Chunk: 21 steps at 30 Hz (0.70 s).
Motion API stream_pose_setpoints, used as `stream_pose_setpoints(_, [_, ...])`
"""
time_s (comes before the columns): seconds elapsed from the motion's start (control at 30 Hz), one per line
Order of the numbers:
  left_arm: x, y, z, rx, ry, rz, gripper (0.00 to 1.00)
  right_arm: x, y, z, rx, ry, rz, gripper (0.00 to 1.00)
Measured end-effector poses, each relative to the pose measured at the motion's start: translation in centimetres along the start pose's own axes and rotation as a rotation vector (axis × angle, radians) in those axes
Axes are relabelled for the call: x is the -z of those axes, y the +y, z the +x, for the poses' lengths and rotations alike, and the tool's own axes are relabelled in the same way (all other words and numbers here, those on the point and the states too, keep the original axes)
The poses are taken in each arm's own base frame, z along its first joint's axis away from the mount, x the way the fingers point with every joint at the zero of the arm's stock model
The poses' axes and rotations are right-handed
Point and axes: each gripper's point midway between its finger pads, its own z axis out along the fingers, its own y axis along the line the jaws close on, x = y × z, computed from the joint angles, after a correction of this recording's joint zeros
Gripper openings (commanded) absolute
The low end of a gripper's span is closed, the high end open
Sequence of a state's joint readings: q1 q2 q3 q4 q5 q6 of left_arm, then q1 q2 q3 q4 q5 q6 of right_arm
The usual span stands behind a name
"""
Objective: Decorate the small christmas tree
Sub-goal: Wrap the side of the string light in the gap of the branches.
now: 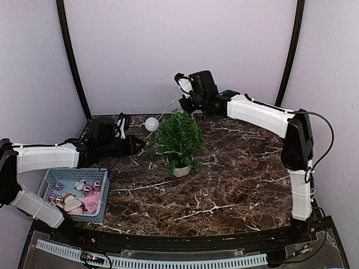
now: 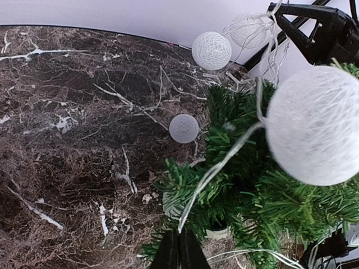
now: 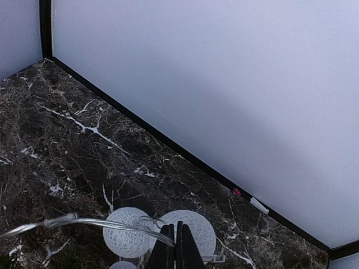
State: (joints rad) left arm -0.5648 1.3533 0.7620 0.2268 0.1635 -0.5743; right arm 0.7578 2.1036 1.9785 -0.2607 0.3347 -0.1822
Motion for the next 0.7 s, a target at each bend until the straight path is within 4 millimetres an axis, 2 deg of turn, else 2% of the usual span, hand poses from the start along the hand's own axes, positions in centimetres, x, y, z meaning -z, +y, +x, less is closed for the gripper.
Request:
stream_pose_setpoints(0.13, [-1.0,0.3,0.9,-0.004,0.03,0.006,0.0,-0.2,0.1,0.4,-0.002,0.01,-0.003,0.0])
stream_pose_setpoints(0.37, [-2.3,-0.2,1.0,-0.019,0.048,0.046,0.0,-0.4,0.2,0.6,-0.018,0.015,-0.002,0.0])
stream_pose_setpoints(0.57, [-2.9,-0.9,1.0,-0.025,0.053,0.091,0.0,-1.6,0.2,2.3,-0.045,0.056,0.009,0.0])
stream_pose_setpoints(0.6, [-2.9,-1.0,1.0,-0.028,0.053,0.097,0.03,-1.7,0.1,2.7,-0.052,0.063,0.011,0.0])
stream_pose_setpoints(0.7, [-3.0,-1.2,1.1,-0.047,0.06,0.112,0.23,-1.8,-0.1,3.3,-0.071,0.074,0.014,0.0])
